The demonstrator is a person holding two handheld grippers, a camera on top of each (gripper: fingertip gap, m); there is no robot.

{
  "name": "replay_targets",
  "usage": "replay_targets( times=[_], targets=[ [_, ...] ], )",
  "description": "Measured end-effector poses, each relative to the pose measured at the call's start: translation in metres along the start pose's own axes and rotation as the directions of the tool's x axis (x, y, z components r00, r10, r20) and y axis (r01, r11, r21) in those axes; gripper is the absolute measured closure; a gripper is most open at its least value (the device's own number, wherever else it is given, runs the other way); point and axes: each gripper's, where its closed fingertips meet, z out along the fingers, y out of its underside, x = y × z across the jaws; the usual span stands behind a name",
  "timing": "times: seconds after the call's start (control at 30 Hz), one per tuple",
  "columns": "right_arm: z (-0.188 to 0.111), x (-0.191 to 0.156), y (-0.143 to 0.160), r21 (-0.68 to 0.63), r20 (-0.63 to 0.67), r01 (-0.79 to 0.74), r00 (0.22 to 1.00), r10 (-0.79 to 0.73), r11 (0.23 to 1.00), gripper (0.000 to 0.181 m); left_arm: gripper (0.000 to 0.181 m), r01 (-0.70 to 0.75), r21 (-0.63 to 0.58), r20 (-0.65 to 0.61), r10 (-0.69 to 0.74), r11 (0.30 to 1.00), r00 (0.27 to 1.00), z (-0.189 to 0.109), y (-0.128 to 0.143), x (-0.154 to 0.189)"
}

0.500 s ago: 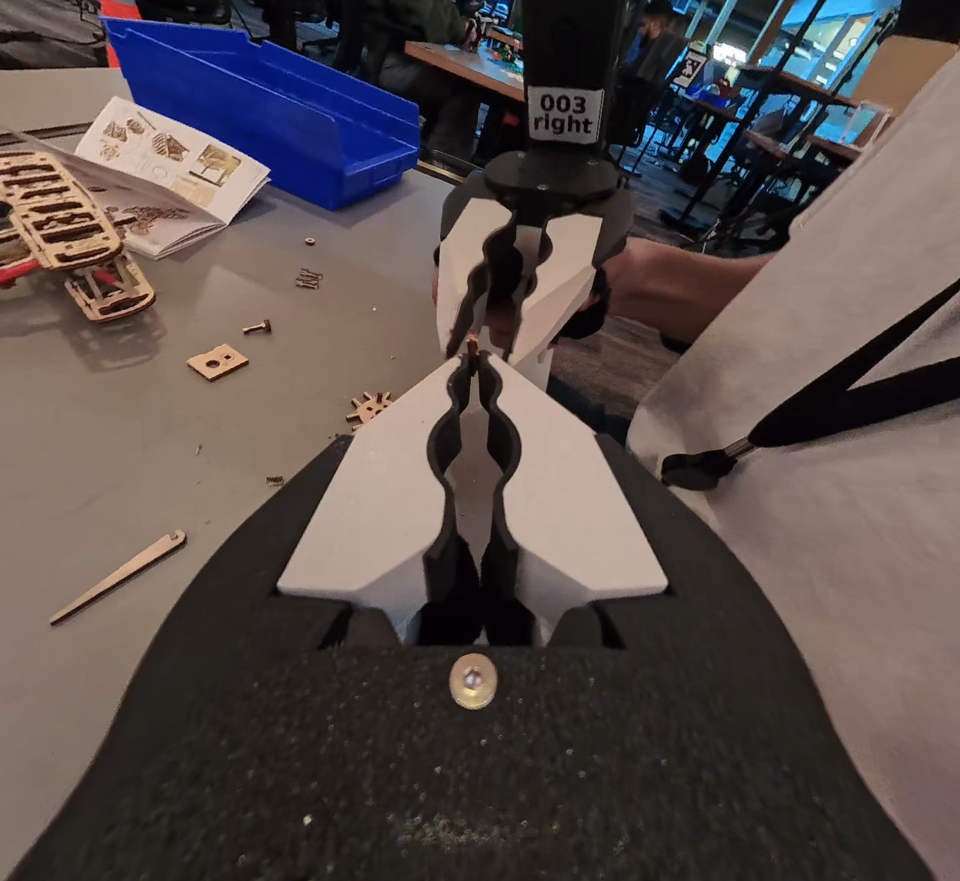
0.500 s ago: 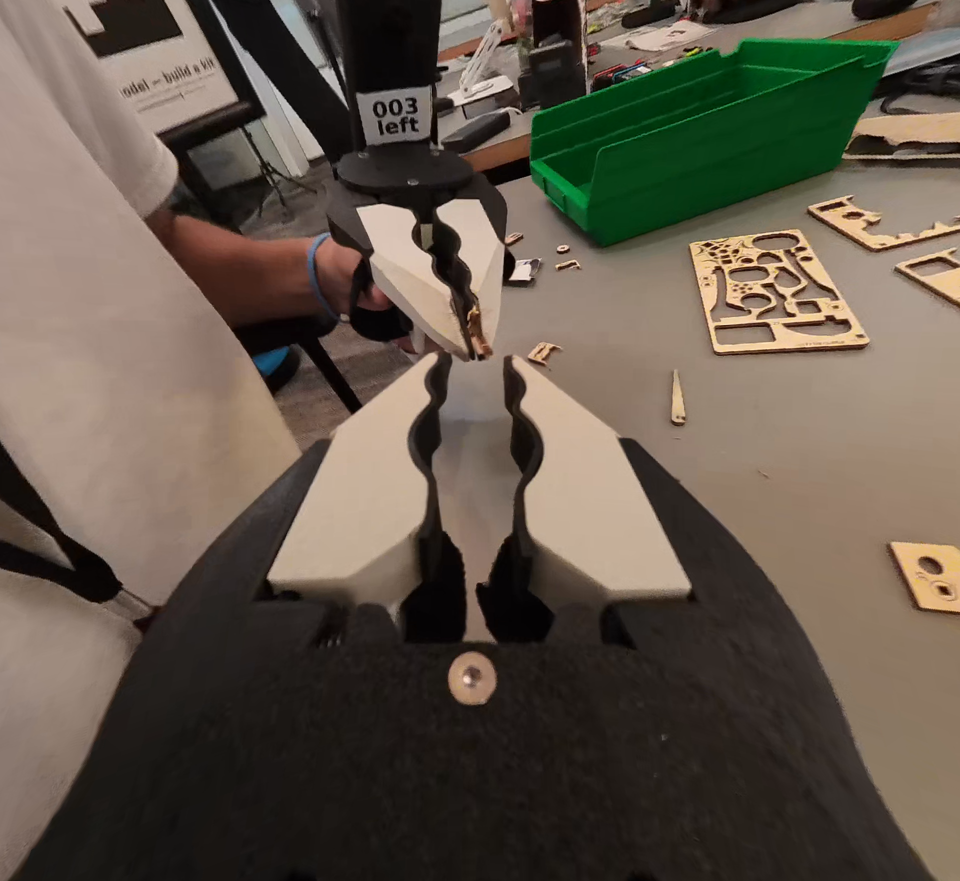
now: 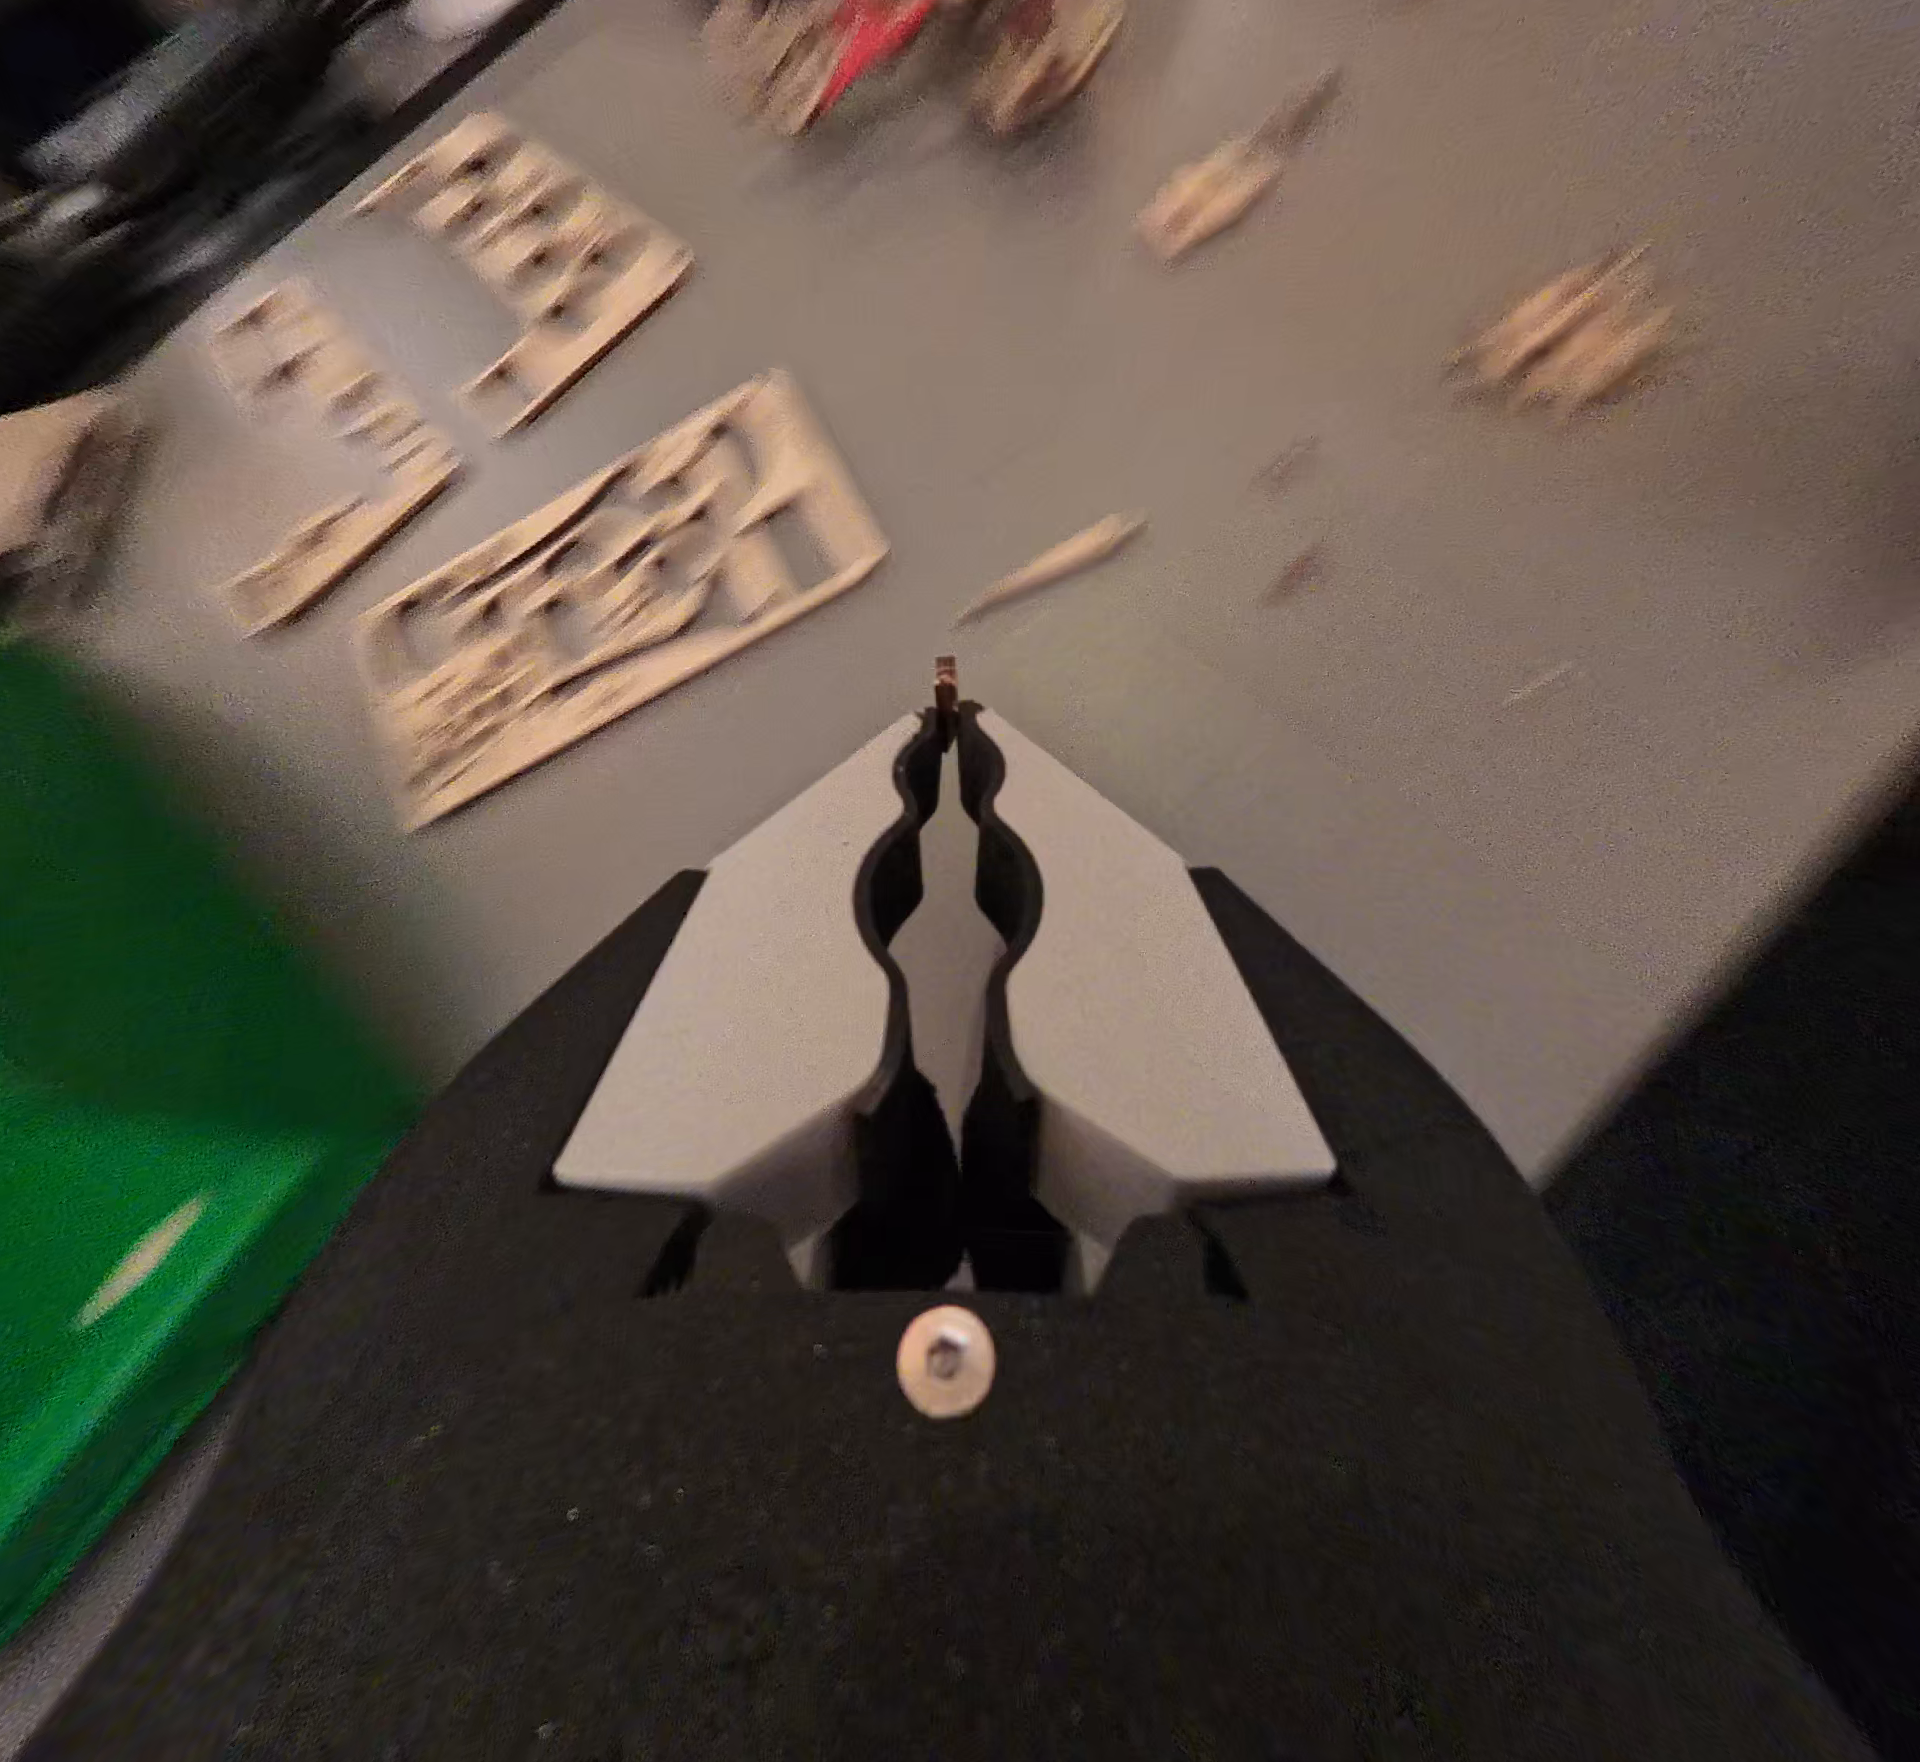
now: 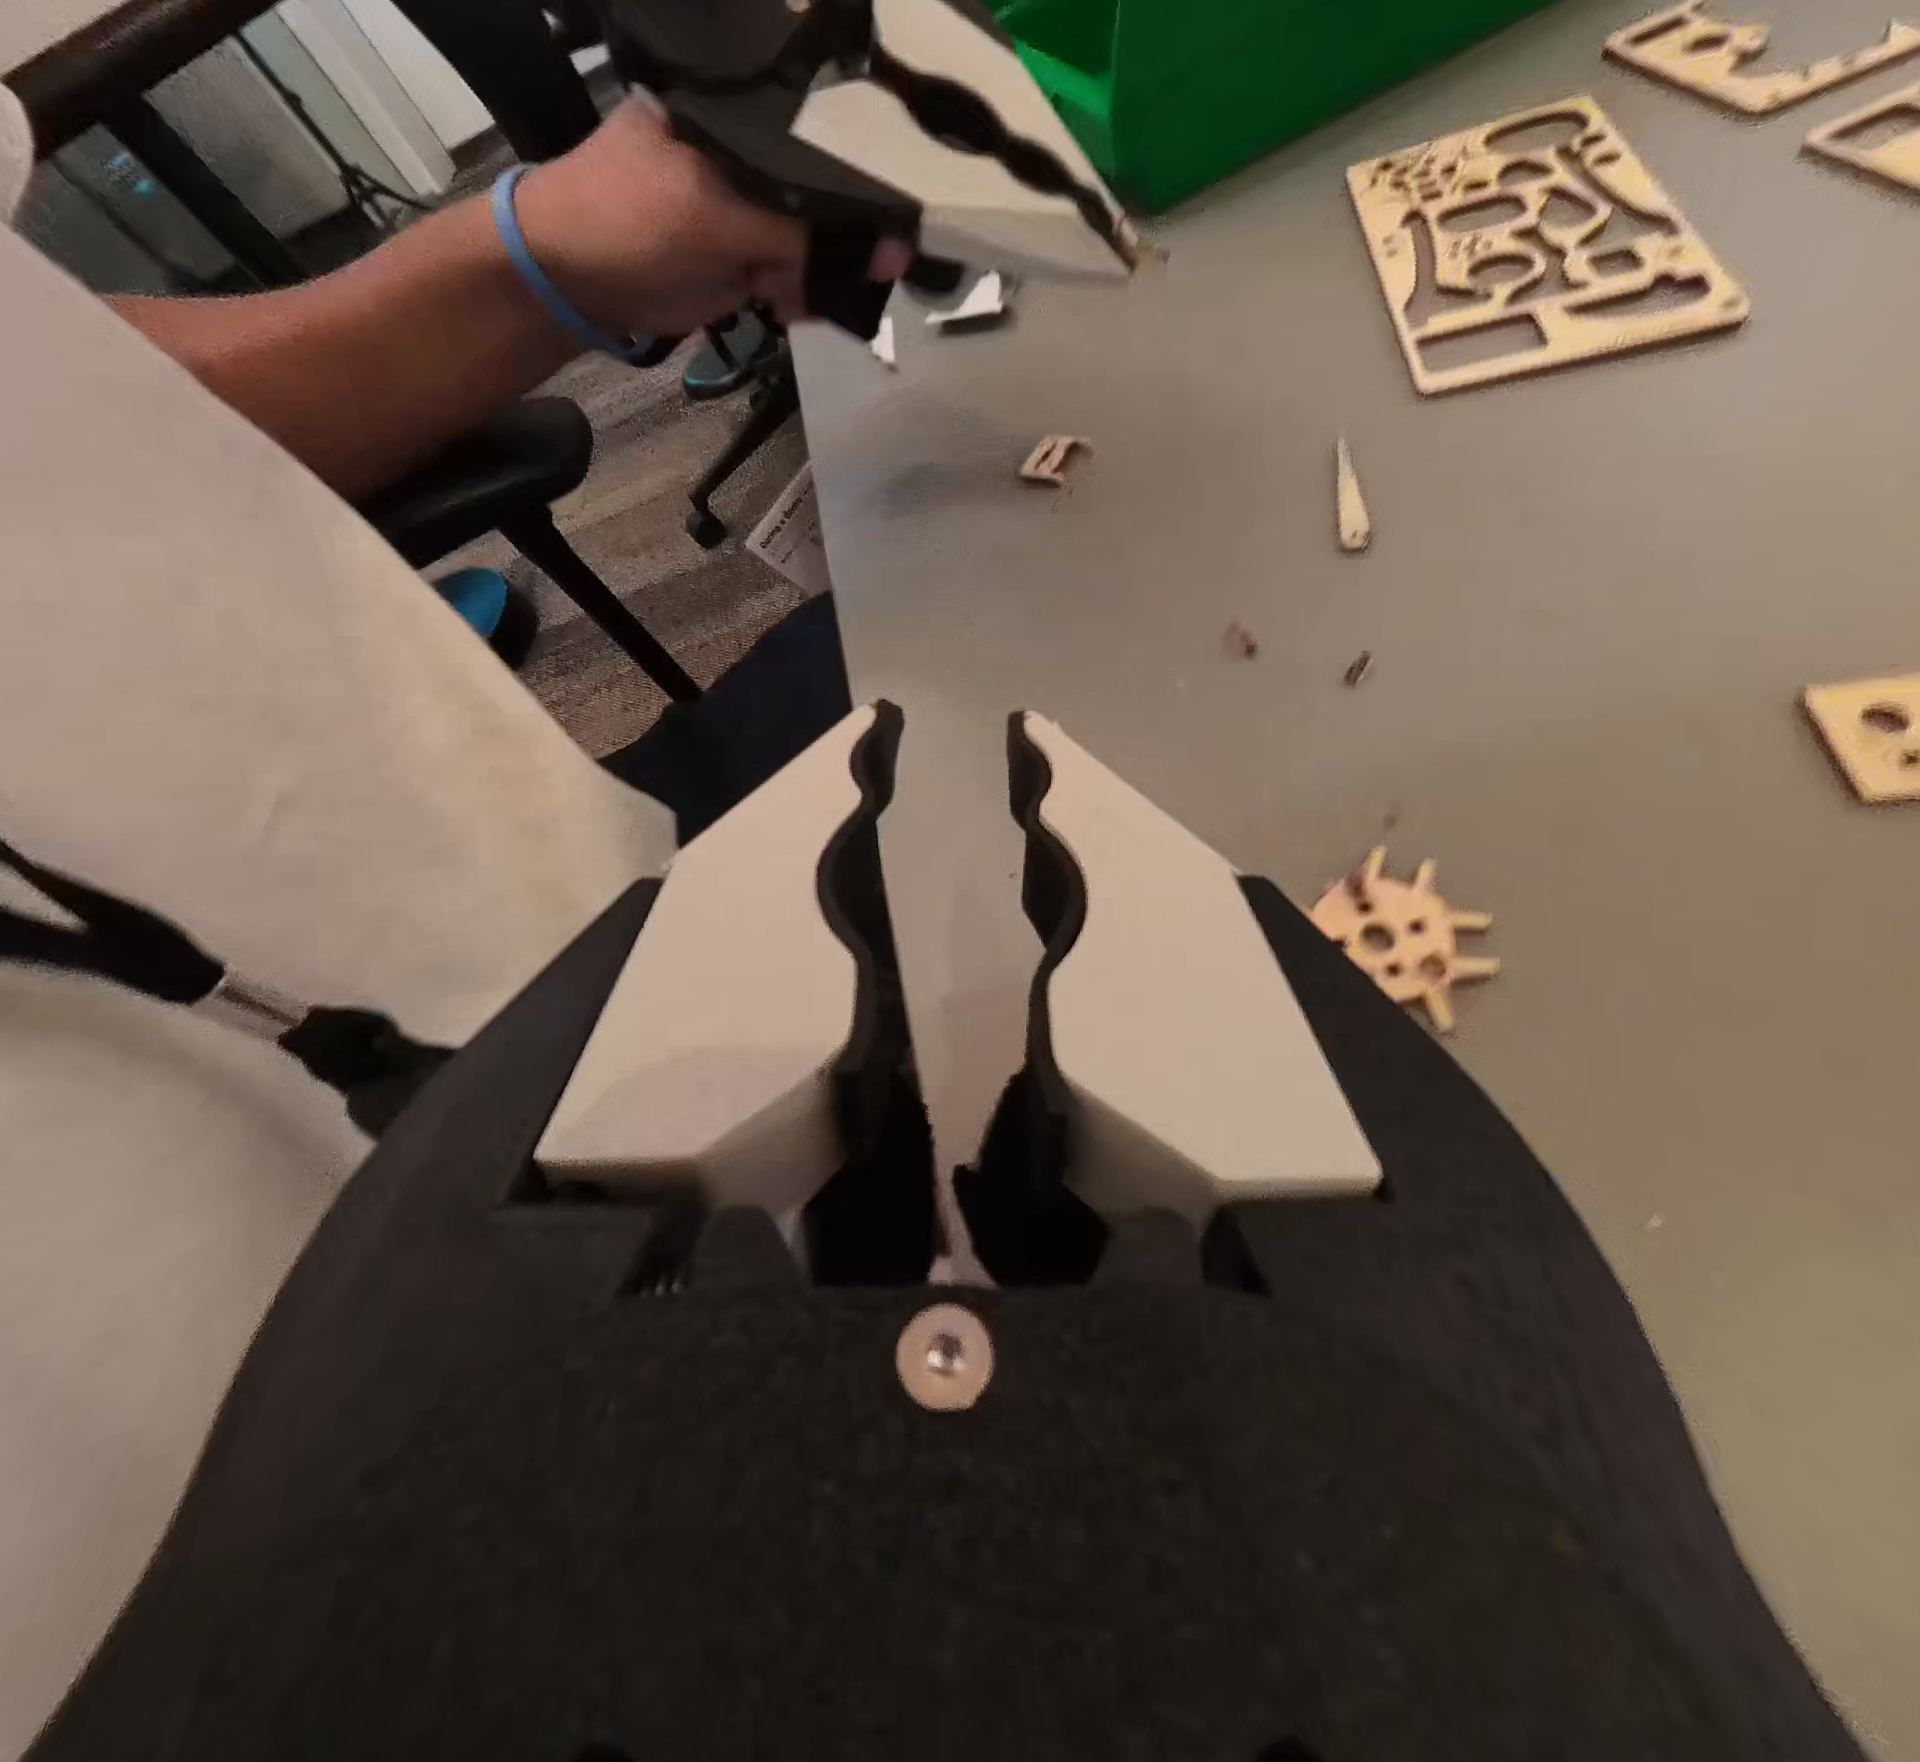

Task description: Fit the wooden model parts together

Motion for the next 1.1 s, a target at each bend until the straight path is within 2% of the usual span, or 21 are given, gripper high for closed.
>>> replay_targets(
  times=[0.07, 0.13, 0.23, 0.33, 0.4, 0.5, 0.6, 0.7, 0.77, 0.87, 1.0, 1.1],
  targets=[
    [-0.004, -0.006, 0.01, 0.041, -0.004, -0.058, 0.998, 0.059, 0.997, 0.166, 0.181, -0.086, -0.204, 0.194, 0.127, 0.975, 0.973, -0.009, 0.048, -0.044],
    [-0.007, -0.007, 0.017, 0.095, 0.004, -0.138, 0.99, 0.139, 0.986, 0.169, 0.181, -0.065, -0.371, 0.315, 0.191, 0.926, 0.93, -0.018, 0.084, -0.078],
    [-0.015, -0.007, 0.017, 0.051, 0.02, -0.162, 0.987, 0.161, 0.985, 0.169, 0.18, -0.022, -0.469, 0.375, 0.221, 0.883, 0.9, -0.021, 0.111, -0.102],
    [-0.027, -0.002, 0.006, 0.121, 0.021, -0.175, 0.985, 0.174, 0.977, 0.17, 0.18, 0.016, -0.43, 0.357, 0.154, 0.903, 0.921, -0.014, 0.118, -0.104],
    [-0.032, 0.0, 0.007, 0.134, 0.032, -0.207, 0.978, 0.205, 0.969, 0.17, 0.174, 0.037, -0.39, 0.34, 0.107, 0.92, 0.934, -0.012, 0.118, -0.105],
    [-0.037, 0.001, 0.007, 0.139, 0.017, -0.197, 0.98, 0.197, 0.971, 0.17, 0.149, 0.131, -0.274, 0.307, -0.042, 0.953, 0.951, -0.014, 0.107, -0.104],
    [-0.04, 0.002, 0.004, 0.155, 0.019, -0.201, 0.98, 0.2, 0.967, 0.17, 0.142, 0.202, -0.186, 0.292, -0.142, 0.962, 0.946, -0.032, 0.094, -0.104],
    [-0.041, 0.005, 0.003, 0.164, 0.028, -0.223, 0.975, 0.221, 0.961, 0.17, 0.145, 0.207, -0.09, 0.332, -0.166, 0.974, 0.928, -0.064, 0.079, -0.109],
    [-0.042, 0.008, 0.002, 0.168, 0.017, -0.226, 0.974, 0.227, 0.959, 0.17, 0.146, 0.201, -0.106, 0.376, -0.147, 0.974, 0.915, -0.083, 0.088, -0.115],
    [-0.042, 0.013, 0.001, 0.181, 0.013, -0.246, 0.969, 0.248, 0.952, 0.171, 0.15, 0.249, -0.162, 0.381, -0.172, 0.955, 0.909, -0.088, 0.115, -0.117],
    [-0.039, 0.018, 0.002, 0.183, 0.016, -0.274, 0.961, 0.276, 0.944, 0.17, 0.152, 0.39, -0.165, 0.328, -0.323, 0.906, 0.888, -0.062, 0.119, -0.113],
    [-0.039, 0.019, 0.001, 0.184, 0.02, -0.275, 0.961, 0.276, 0.944, 0.171, 0.153, 0.399, -0.26, 0.359, -0.295, 0.879, 0.885, -0.047, 0.129, -0.117]
  ],
)
